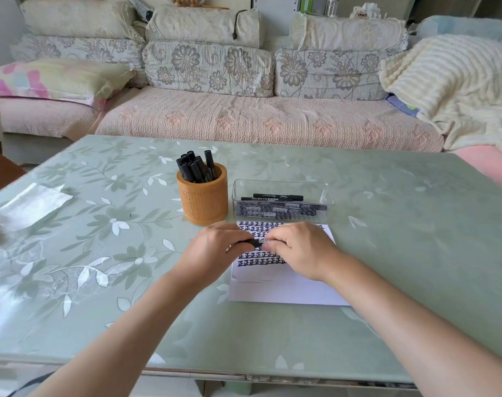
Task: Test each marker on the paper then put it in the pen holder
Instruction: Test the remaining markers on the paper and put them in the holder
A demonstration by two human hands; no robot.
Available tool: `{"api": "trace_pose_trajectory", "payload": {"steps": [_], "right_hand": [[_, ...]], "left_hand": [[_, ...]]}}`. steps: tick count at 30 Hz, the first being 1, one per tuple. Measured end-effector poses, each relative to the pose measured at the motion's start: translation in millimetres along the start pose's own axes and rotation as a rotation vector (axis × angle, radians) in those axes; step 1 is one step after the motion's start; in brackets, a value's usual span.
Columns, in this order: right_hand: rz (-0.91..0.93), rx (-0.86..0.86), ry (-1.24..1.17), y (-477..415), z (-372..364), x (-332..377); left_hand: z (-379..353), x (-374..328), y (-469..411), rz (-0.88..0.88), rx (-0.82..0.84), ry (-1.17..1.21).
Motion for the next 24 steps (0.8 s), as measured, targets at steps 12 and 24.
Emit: {"api": "trace_pose_trajectory", "payload": {"steps": [12, 24], "right_hand": [[-0.09, -0.056, -0.006, -31, 0, 3], [-0.112, -0.592, -0.341, -127, 50, 59]], "left_hand": [[4, 33, -10, 0.141, 0.026, -0.063], [-16, 57, -1, 0.159, 0.187, -0.166]]}}
Point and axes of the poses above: each hand's wrist, its own y-axis away from the middle knuckle, its own z-axis out of the back of the hand, x = y × z, the point moved 6 cm from there along -y, towards the middle knuckle, and after that the axes turned 15 degrees about -x, right-handed, at the moved point
